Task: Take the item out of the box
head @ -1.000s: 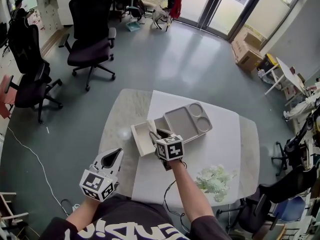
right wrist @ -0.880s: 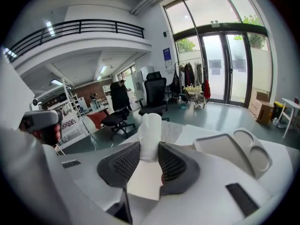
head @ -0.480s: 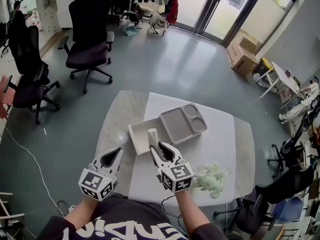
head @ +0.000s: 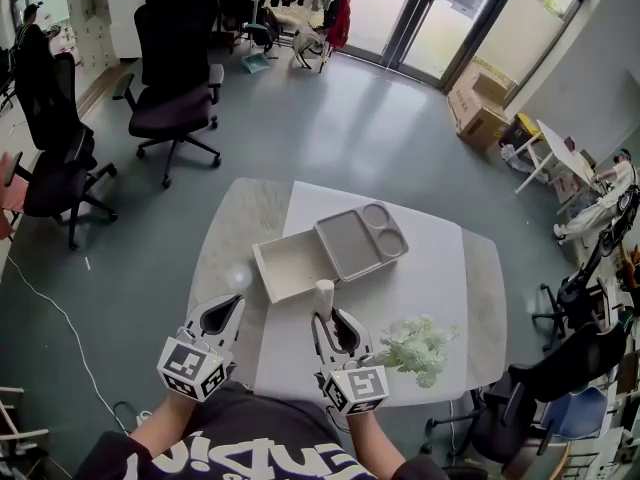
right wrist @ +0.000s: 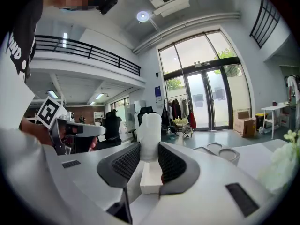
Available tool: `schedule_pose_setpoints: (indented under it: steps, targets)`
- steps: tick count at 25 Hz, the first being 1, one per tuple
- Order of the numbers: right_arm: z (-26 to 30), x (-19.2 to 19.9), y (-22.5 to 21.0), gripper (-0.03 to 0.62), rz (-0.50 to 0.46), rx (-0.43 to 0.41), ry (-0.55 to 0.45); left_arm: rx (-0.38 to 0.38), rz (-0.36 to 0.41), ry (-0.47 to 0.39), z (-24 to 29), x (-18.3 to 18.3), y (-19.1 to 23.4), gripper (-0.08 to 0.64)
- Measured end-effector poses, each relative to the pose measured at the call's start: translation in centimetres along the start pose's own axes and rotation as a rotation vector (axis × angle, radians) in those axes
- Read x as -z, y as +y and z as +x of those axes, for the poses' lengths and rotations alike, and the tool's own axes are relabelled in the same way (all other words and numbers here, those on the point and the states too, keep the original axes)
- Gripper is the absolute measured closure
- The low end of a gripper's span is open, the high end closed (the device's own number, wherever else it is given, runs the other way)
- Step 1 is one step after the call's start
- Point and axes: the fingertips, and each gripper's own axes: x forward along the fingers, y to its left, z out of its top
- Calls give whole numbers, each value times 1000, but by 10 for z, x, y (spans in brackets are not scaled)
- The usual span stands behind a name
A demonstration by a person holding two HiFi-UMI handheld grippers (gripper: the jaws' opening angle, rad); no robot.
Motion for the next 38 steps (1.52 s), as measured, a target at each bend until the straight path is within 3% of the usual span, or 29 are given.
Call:
schedule_pose_setpoints:
  steps: [10,38]
  targets:
    - [-30,10,-6,449,82,99,-62,-4,-11,-12,-9,5,-2,551]
    - [-36,15,-20,453,115,142,-58,20,-13,-7,-7,8,-11,551]
